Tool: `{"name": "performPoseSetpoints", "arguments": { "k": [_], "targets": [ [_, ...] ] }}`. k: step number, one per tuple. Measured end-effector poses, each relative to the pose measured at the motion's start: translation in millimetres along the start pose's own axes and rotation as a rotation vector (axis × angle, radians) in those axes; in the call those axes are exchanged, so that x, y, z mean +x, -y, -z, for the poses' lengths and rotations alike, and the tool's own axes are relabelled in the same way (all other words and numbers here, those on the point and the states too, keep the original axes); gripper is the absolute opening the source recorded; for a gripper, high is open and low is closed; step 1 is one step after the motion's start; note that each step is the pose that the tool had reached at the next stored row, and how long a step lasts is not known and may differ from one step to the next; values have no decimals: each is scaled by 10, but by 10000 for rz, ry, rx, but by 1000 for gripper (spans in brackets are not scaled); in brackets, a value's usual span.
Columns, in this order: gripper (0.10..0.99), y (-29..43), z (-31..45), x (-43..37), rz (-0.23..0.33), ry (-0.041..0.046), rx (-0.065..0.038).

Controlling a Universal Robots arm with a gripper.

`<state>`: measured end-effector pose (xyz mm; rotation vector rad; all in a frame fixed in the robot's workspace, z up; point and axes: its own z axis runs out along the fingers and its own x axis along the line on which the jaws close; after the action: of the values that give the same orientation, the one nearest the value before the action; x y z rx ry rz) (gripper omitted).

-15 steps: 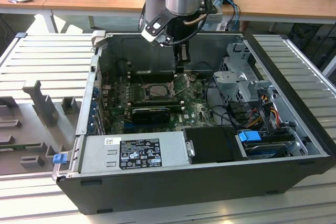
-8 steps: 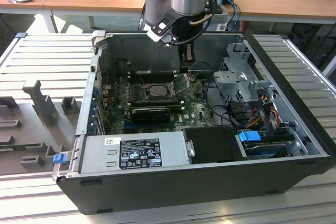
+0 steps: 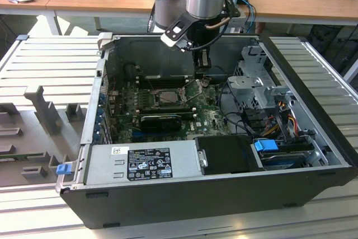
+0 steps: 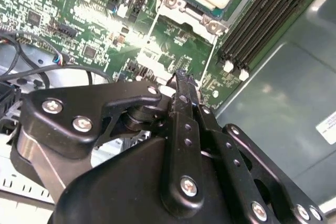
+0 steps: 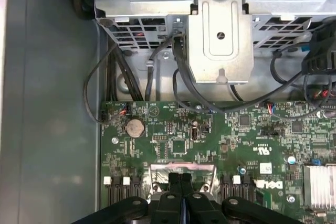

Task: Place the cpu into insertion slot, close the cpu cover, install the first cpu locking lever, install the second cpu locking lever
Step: 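Close the cpu cover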

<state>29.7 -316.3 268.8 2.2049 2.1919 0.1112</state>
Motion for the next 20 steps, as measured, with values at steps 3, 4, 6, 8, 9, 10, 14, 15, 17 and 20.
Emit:
{"name": "performPoseSetpoints", "arguments": {
  "k": [3,4,6,8,9,10,14,15,17,20],
  "targets": [
    [106,1,-41,-15,44,-2,2],
    [106,1,-46,-18,52,-2,2],
    [106,-10,-64,-20,129,-10,4],
    [106,-17,-75,-20,344,-24,10],
    [106,-29,-81,-21,530,-35,16],
    [106,-47,-90,-20,563,-41,17],
    [106,-94,-112,-20,570,-40,17],
    [106,-97,-115,-21,570,-39,18],
    [106,-105,-121,-21,569,-38,18],
    [106,-134,-128,-20,570,-38,17]
  ]
}}
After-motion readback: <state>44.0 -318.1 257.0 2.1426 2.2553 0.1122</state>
